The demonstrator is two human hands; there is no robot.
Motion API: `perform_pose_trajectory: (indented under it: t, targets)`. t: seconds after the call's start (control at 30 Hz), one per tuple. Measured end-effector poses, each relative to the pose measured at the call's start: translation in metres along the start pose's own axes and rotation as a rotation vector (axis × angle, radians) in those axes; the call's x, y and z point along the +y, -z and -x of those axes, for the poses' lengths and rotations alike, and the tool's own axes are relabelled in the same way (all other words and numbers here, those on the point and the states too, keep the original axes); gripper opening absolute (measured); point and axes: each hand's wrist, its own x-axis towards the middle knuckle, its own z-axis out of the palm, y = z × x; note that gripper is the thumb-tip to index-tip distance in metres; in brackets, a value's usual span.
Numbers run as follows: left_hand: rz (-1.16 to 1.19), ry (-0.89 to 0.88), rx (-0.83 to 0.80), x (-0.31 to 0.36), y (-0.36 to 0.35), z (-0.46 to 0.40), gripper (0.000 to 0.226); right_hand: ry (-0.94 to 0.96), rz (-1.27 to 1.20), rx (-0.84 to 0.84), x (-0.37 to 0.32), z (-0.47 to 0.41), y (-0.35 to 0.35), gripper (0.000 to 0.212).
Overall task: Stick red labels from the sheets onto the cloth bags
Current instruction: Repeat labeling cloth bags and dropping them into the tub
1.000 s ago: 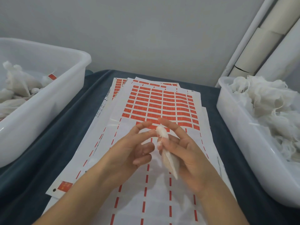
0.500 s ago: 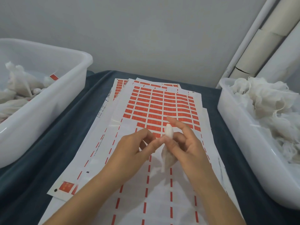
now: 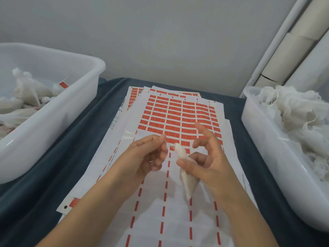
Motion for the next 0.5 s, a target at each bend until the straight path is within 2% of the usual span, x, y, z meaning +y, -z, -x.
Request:
perform_pose_trajectory:
  t: [0.13, 0.3, 0.37, 0.43, 0.5]
  targets:
    - [0.221, -0.029, 0.099, 0.007, 0.002, 0.0, 0.023, -0.06, -0.023, -0.075, 0.004, -0.001, 0.003, 0.074]
    - [0.541, -0.044, 0.241, 0.013, 0.004, 0.0, 0.006, -0.101, 0.003, -0.143, 0.009, -0.004, -0.001, 0.069]
    - [0.592, -0.056, 0.232, 0.007, 0.001, -0.001, 0.007, -0.108, 0.019, -0.162, 0.011, -0.004, -0.002, 0.066]
    - [0.565, -0.063, 0.151, -0.001, -0.002, -0.003, 0.011, -0.132, 0.05, -0.16, 0.01, -0.005, 0.0, 0.056]
    - [0.51, -0.058, 0.058, -0.003, -0.005, -0.004, 0.017, -0.189, 0.073, -0.028, 0.01, -0.008, 0.008, 0.044]
